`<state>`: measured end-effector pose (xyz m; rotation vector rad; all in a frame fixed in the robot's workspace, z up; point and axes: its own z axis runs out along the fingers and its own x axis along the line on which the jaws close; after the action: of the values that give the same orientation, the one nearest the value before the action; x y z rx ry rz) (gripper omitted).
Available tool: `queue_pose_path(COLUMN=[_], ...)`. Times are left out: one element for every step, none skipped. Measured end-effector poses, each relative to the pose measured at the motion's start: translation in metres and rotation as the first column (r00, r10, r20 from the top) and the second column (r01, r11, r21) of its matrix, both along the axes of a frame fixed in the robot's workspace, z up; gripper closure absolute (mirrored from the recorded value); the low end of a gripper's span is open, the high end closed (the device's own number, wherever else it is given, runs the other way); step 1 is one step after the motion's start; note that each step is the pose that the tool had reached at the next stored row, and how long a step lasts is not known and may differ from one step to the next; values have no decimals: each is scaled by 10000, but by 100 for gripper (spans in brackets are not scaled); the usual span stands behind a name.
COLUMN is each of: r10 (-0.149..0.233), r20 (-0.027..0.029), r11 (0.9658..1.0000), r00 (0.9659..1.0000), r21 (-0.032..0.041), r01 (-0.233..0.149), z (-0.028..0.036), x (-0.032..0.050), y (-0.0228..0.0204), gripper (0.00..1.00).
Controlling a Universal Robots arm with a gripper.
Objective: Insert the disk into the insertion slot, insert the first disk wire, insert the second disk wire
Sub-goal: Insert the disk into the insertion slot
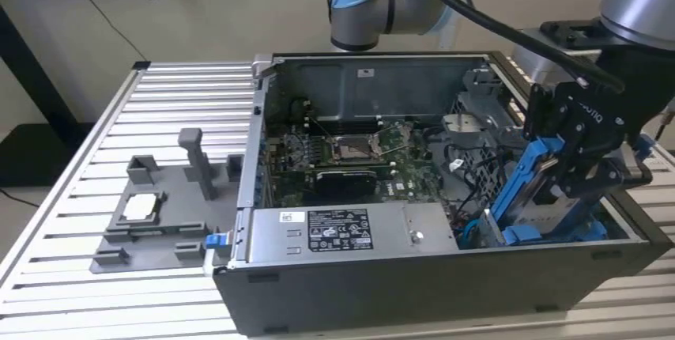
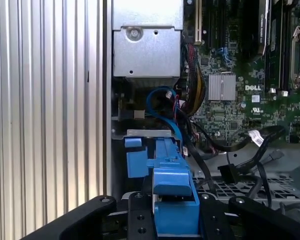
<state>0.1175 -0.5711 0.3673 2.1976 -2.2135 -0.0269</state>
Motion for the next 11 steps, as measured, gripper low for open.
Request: queue_pose_path(r10=[0,0,0,0,0,0,0,0,0,1,1], r20=[0,0,0,0,0,0,0,0,1,0,0], r11=[10000,10000,10000,10000,10000,10000,10000,10000,10000,10000,10000], r00=[10000,10000,10000,10000,10000,10000,10000,10000,10000,10000,10000], r21=[0,1,1,2,1,1,1,0,0,0,1], r01=[0,0,0,0,0,0,0,0,0,-1,-1], z=[-19,-37,-54,-74,-88,-97,-97,-97,-96,-96,-96], x=[0,0,0,0,0,0,0,0,0,0,0], y=[0,0,0,0,0,0,0,0,0,0,0], gripper=[67,67,67,67,67,67,67,67,67,60,60])
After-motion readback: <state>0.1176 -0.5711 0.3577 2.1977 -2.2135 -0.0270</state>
